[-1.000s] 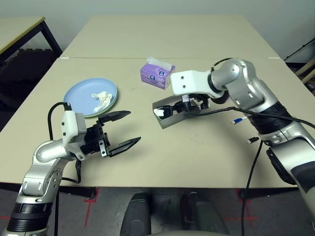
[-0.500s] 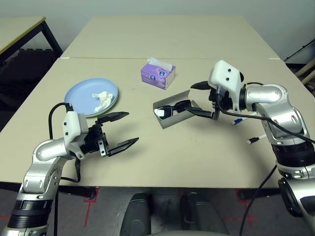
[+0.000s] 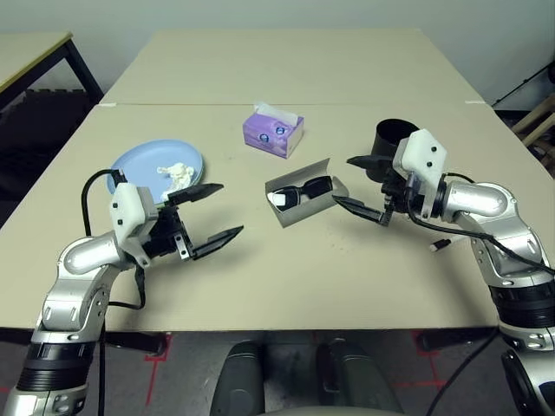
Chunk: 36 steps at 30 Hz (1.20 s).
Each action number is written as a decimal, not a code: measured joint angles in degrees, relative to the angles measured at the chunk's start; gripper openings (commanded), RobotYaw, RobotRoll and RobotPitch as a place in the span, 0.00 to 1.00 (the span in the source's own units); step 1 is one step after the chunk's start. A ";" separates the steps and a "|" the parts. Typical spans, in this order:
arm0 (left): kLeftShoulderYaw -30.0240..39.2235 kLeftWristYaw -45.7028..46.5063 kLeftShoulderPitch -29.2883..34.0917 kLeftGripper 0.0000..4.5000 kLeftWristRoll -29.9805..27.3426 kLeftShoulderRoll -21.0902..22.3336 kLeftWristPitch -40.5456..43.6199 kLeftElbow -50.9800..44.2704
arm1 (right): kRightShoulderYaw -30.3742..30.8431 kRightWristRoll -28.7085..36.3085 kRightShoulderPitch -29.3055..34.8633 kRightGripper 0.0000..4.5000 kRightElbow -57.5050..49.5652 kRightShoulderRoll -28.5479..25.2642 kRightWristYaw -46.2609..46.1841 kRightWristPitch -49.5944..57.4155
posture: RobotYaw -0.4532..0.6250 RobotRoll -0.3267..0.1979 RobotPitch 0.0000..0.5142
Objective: Organize and tidy the items on the table.
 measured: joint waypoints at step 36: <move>3.84 30.21 -15.21 1.00 1.29 -7.99 23.35 2.07 | -2.93 7.95 13.82 0.99 -0.86 -0.05 -6.18 -3.03 | 0.50 0.62 0.13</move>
